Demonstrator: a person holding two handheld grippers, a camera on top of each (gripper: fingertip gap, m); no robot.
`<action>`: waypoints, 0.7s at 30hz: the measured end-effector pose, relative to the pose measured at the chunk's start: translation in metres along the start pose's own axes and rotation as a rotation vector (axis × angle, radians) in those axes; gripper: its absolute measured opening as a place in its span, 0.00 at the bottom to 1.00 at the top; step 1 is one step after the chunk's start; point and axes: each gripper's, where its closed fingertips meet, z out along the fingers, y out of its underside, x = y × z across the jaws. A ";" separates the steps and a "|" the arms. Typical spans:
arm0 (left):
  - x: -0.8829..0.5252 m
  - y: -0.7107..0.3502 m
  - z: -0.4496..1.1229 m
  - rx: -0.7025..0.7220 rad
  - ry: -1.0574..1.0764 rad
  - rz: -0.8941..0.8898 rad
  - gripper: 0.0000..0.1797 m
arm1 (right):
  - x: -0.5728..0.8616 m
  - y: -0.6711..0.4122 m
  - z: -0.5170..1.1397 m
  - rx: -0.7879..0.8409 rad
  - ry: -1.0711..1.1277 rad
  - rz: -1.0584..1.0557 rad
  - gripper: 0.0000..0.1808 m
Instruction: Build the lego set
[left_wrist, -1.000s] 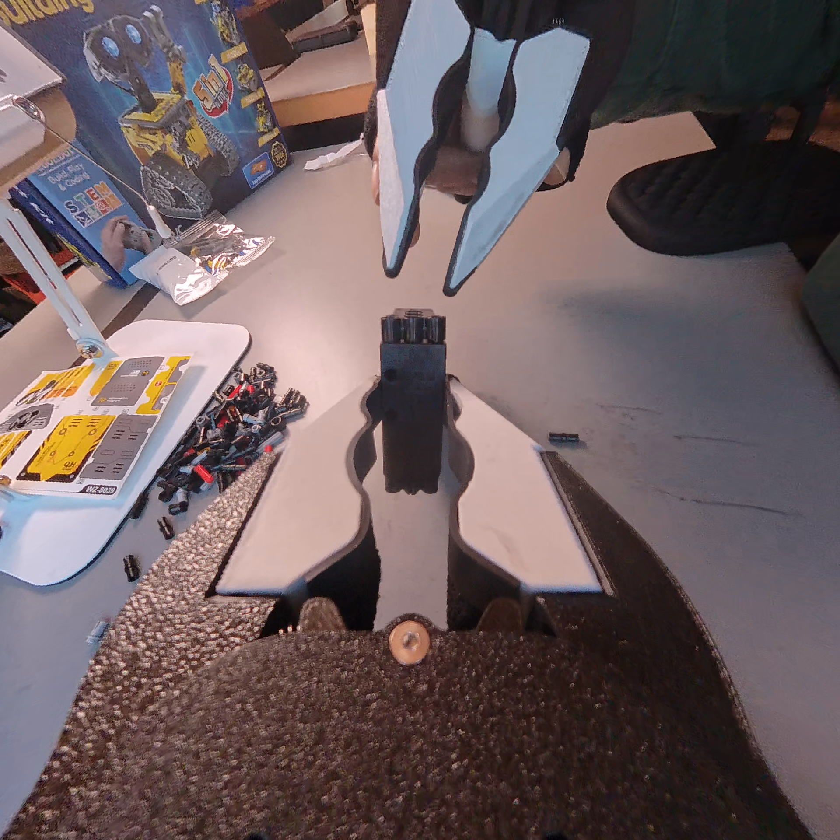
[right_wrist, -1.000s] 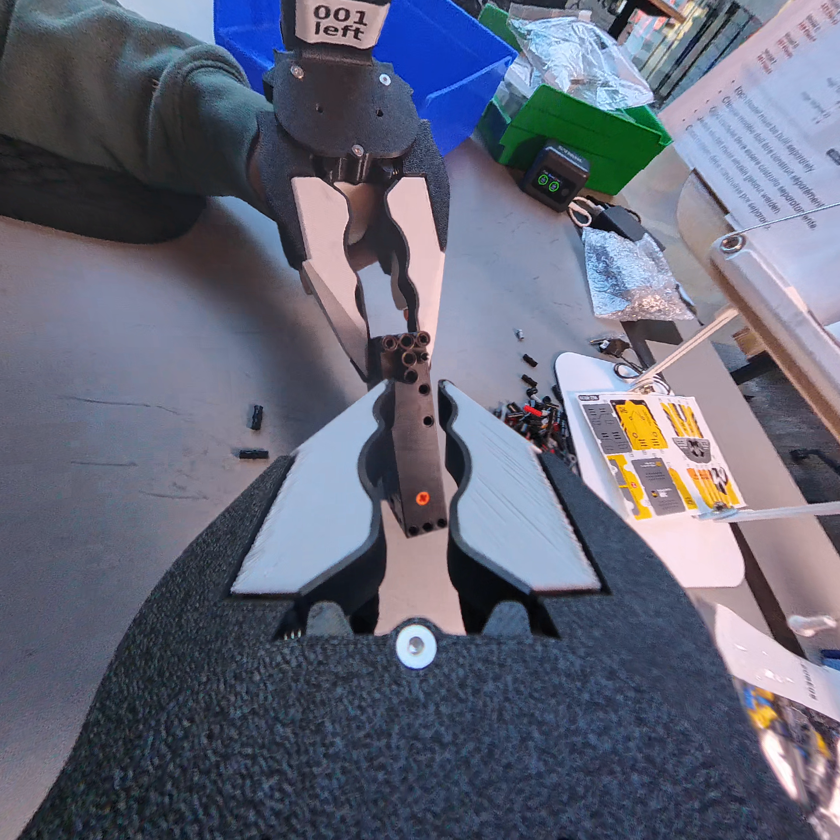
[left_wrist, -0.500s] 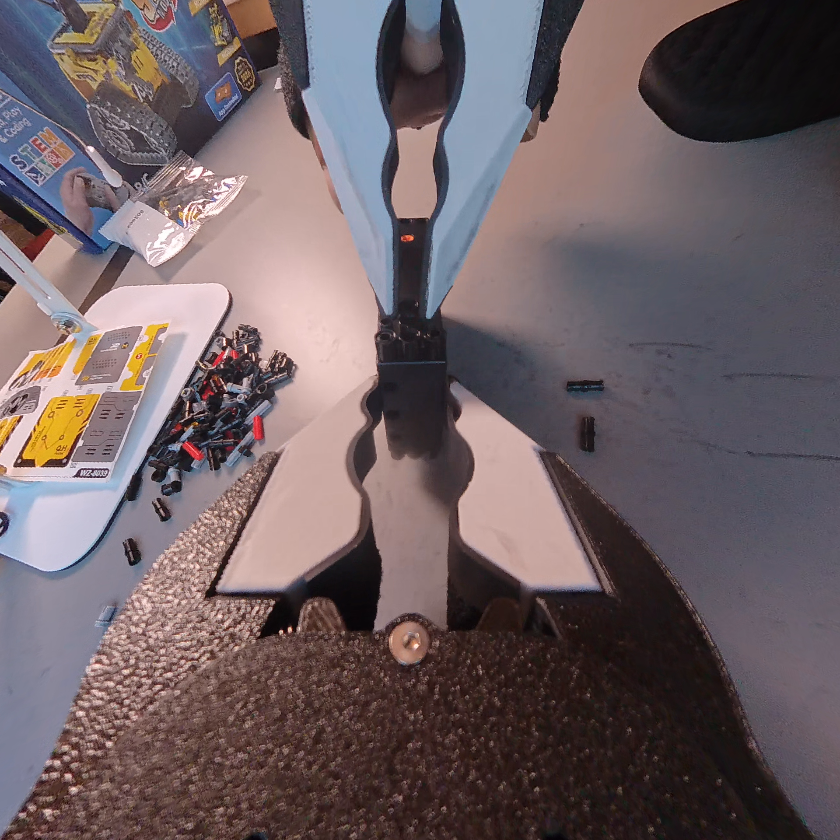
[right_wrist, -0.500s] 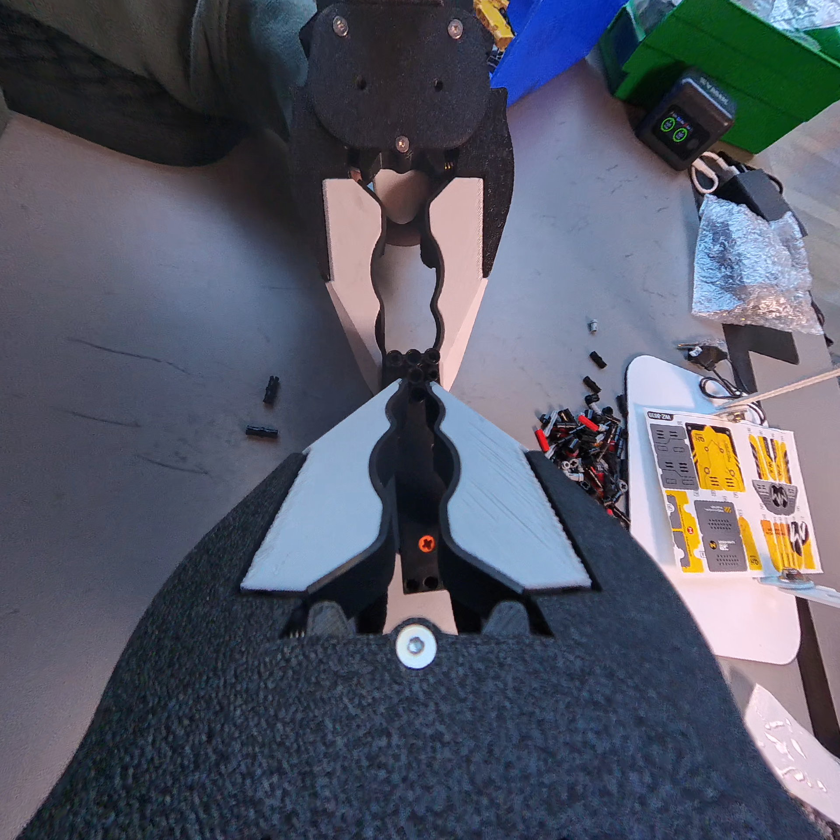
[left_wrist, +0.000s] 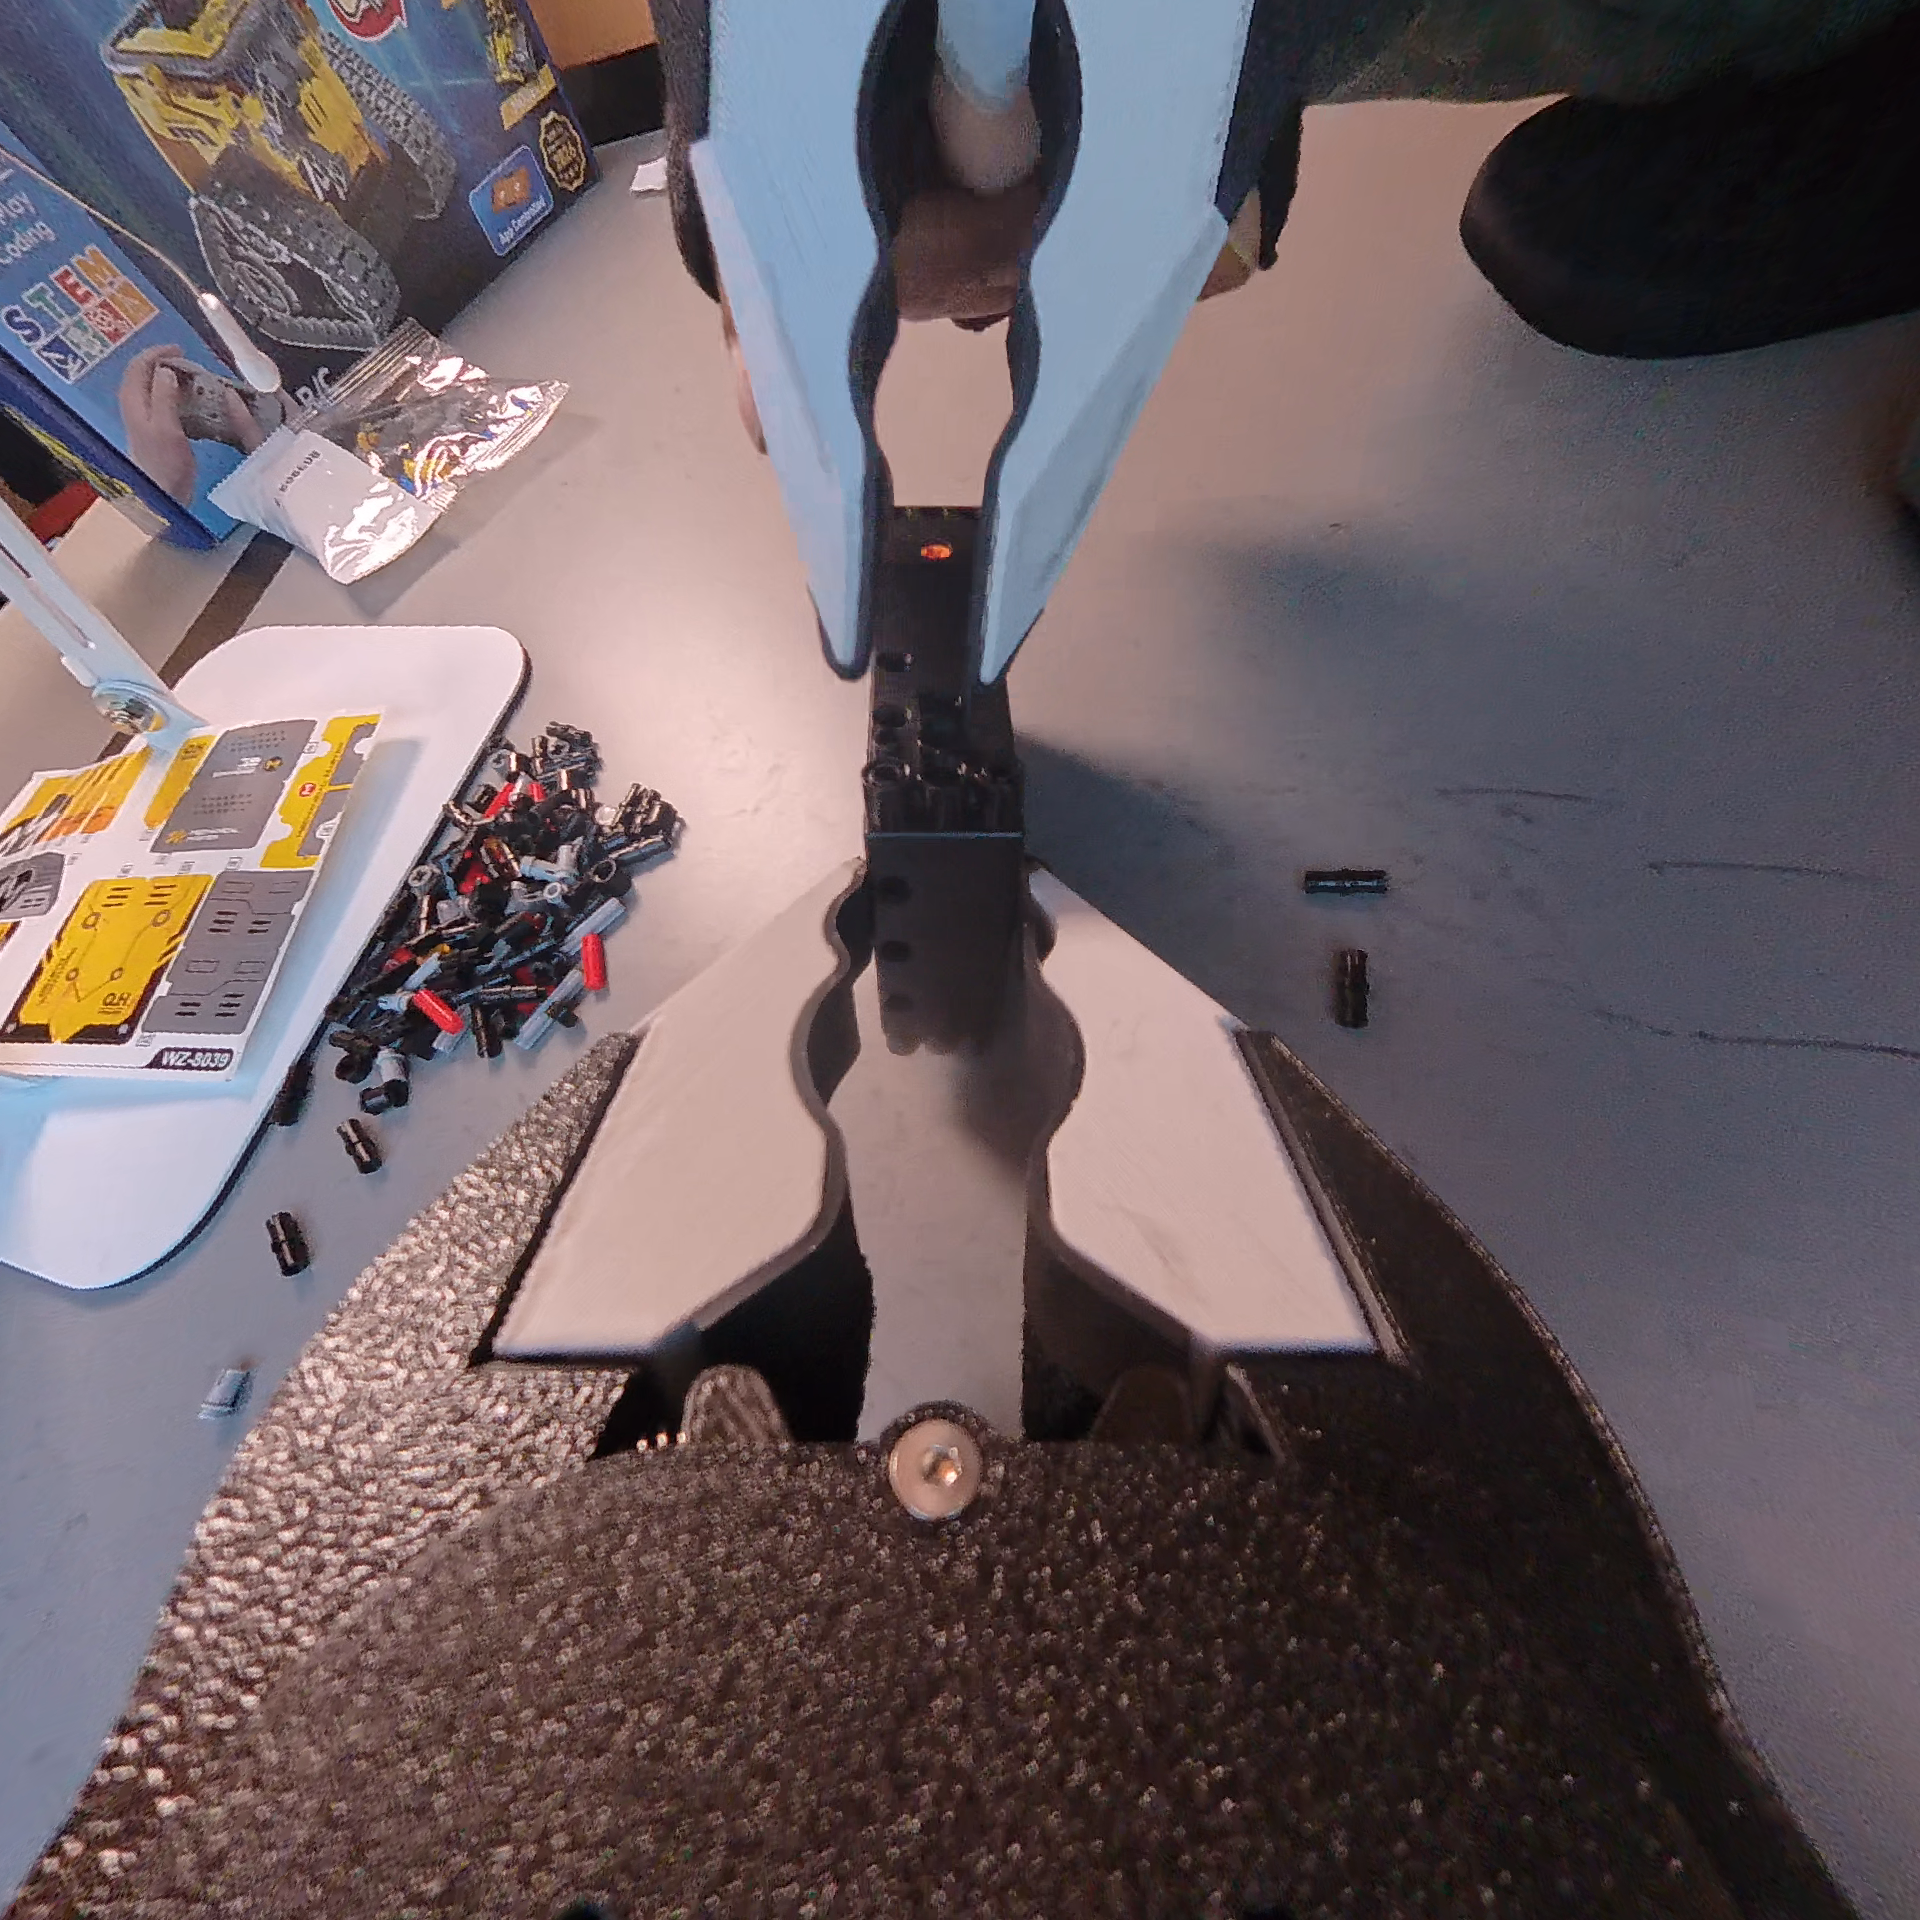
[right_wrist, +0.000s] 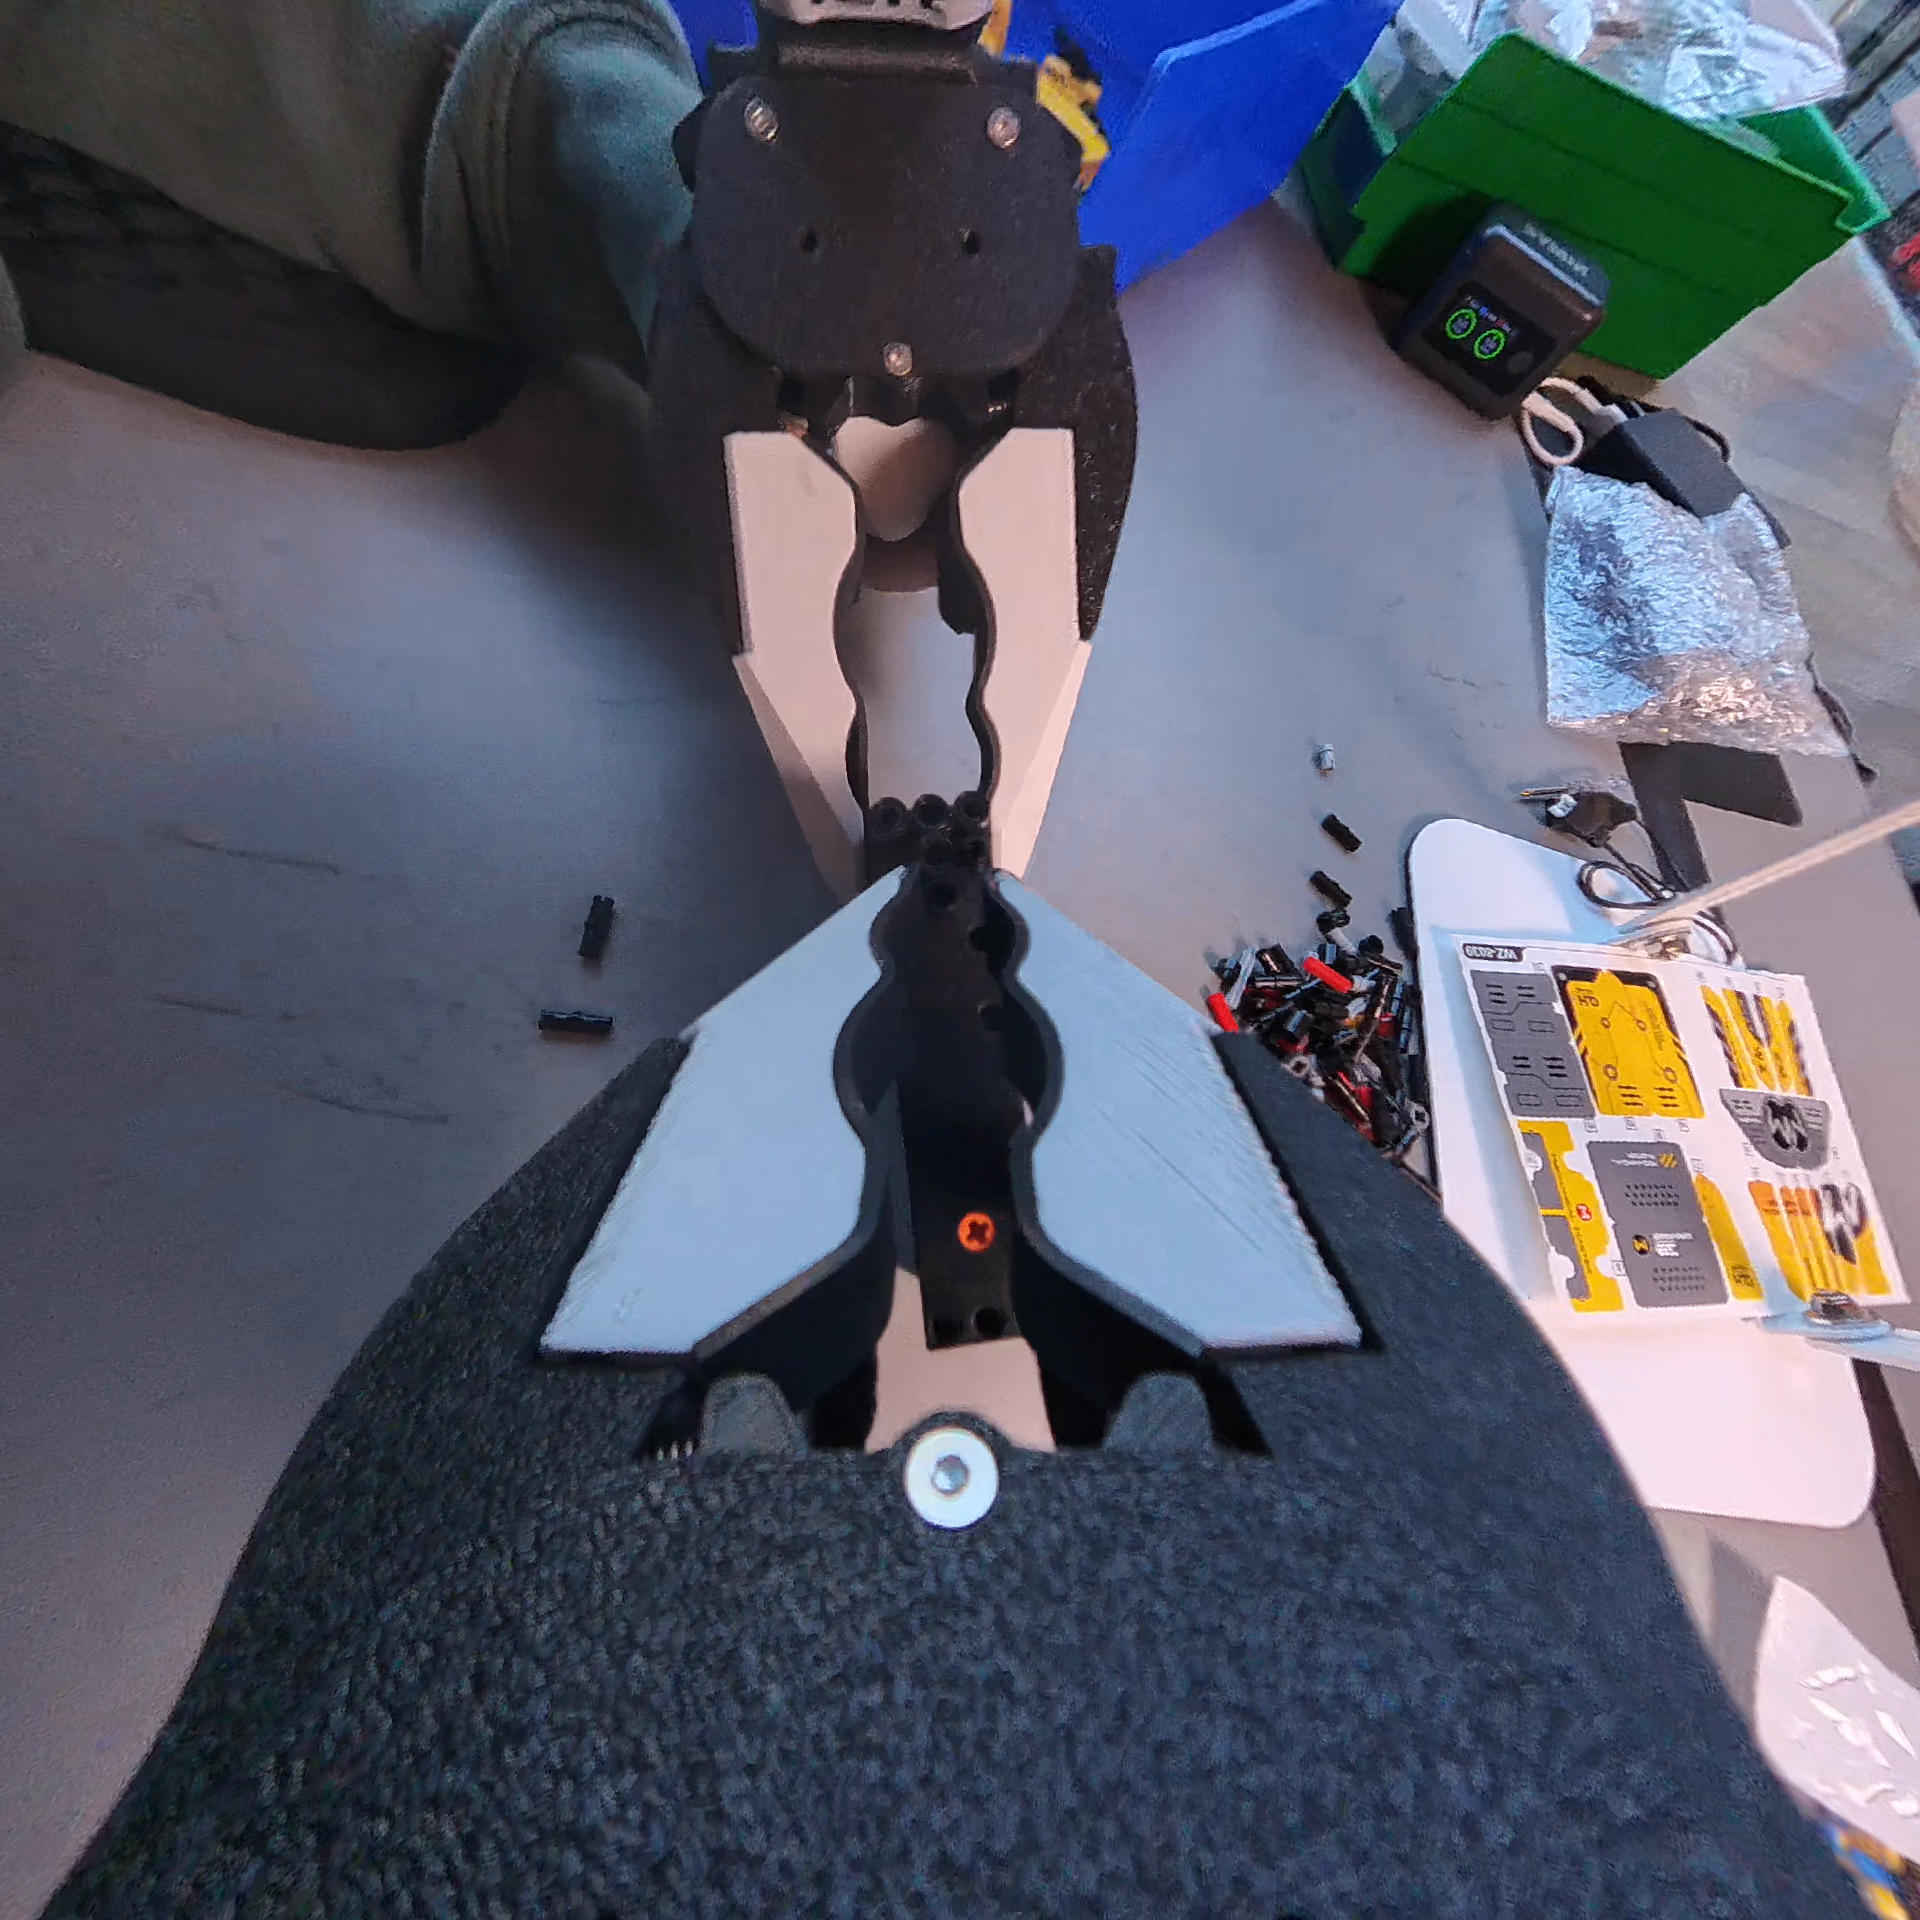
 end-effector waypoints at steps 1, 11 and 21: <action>0.000 0.000 0.000 0.000 0.000 -0.001 0.15 | 0.003 0.000 -0.004 0.023 0.003 0.020 0.08; 0.000 0.002 -0.002 0.002 0.016 0.004 0.15 | 0.006 0.054 -0.023 -0.019 0.032 0.131 0.24; -0.003 0.007 -0.006 -0.007 -0.002 0.027 0.15 | -0.001 0.046 -0.020 0.144 0.050 0.039 0.14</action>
